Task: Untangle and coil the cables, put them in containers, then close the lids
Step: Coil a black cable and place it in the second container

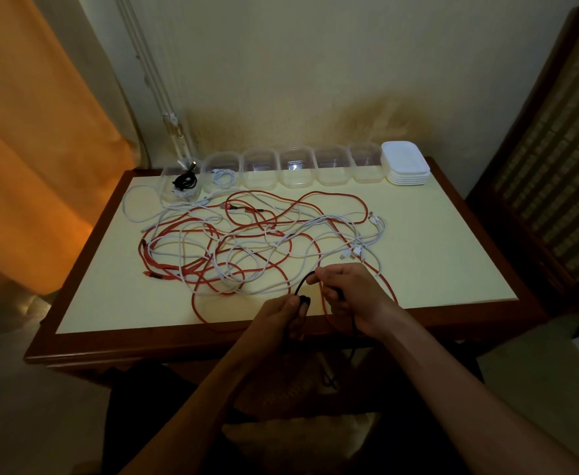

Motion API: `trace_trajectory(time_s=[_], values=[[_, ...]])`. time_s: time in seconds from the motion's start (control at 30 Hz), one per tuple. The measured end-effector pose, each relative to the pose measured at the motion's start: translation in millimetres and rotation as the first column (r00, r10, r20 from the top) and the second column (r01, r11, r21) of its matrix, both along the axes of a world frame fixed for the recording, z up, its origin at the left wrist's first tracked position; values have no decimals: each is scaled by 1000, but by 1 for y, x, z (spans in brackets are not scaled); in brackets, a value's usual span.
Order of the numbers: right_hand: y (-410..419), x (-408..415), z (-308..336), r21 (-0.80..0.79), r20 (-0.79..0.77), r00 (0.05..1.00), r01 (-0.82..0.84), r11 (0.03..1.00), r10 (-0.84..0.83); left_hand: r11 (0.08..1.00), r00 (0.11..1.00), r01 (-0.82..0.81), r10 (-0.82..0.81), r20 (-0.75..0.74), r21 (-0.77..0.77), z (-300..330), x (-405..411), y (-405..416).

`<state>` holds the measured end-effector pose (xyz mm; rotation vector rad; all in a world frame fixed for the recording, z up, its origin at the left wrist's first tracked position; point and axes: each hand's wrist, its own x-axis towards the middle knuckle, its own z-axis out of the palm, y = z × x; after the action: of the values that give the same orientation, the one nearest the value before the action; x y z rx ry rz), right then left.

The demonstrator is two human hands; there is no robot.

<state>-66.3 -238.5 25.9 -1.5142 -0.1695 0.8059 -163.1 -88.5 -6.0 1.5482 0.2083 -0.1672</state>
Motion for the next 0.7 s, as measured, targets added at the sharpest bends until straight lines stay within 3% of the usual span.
trace_trajectory(time_s=[0.23,0.3,0.4,0.47,0.57,0.7], values=[[4,-13,-24,-54,114,987,116,992,-110,940,992,-118,129,12,-321,17,6,4],[4,-26,-32,-78,215,976,48,996,-30,892,982,-171,188,-2,-418,23,10,6],[2,-42,-36,-213,317,921,-165,963,228,836,968,-240,245,-55,-493,28,17,10],[0,-46,-27,-303,303,858,-325,896,414,857,958,-282,277,-75,-432,27,20,13],[0,-45,-3,-296,240,784,-502,813,572,924,949,-315,312,-46,-217,20,21,13],[0,-36,19,-119,208,833,-499,859,513,984,982,-171,165,-93,-51,4,13,16]])
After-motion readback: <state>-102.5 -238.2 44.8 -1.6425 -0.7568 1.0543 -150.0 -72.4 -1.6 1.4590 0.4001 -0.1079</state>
